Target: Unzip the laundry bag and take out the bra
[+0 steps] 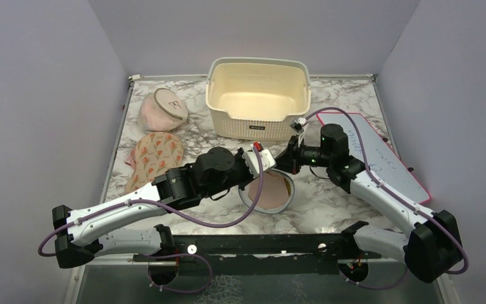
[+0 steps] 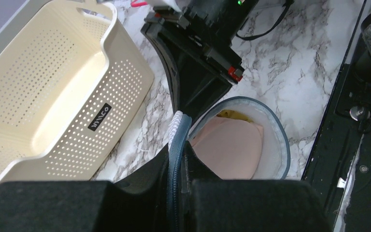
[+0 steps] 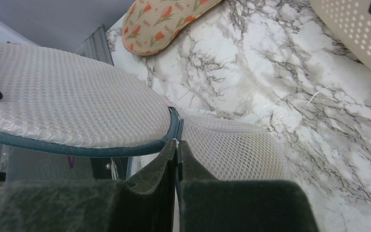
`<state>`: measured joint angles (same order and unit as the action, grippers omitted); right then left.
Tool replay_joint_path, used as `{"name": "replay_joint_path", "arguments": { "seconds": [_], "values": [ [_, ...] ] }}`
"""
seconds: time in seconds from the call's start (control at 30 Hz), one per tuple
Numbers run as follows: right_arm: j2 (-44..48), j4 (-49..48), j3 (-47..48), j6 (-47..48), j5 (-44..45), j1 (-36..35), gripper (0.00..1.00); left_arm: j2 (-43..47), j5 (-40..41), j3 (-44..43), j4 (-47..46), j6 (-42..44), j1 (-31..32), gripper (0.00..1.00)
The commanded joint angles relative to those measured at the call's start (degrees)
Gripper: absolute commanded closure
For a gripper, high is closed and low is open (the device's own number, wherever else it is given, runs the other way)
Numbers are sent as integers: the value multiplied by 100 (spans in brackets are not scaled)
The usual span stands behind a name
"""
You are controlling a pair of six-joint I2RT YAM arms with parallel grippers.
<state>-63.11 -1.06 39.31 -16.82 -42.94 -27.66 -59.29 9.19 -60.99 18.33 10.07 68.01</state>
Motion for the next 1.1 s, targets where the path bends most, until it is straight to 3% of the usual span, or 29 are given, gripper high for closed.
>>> {"name": "replay_joint_path", "arguments": {
  "seconds": [0.0,0.13,0.27,0.47,0.63,0.73,0.8,0.93,1.07],
  "values": [
    [-217,-257,128,55,-727,21,99,125,-304,-24,-615,47,34,100],
    [-375,-236,212,9,-845,15,99,111,-251,95,-808,-14,29,100],
    [-541,-172,267,-100,-661,22,99,181,315,335,-1252,-345,33,100],
    [-665,465,593,51,-193,19,98,526,831,861,-2022,-897,28,100],
    [-390,1614,972,202,1287,16,73,376,2464,754,-1560,-1780,13,100],
    [-65,2145,1000,349,2233,16,39,183,2665,562,-1195,-2073,-34,100],
    [167,2321,858,443,2594,19,23,82,2648,499,-1111,-2185,-57,100],
    [505,2600,641,252,2456,15,12,-99,2556,258,-797,-2457,-234,100],
    [542,2350,287,-134,2128,-92,12,-351,2491,-138,-237,-2808,-442,100]
  ]
}}
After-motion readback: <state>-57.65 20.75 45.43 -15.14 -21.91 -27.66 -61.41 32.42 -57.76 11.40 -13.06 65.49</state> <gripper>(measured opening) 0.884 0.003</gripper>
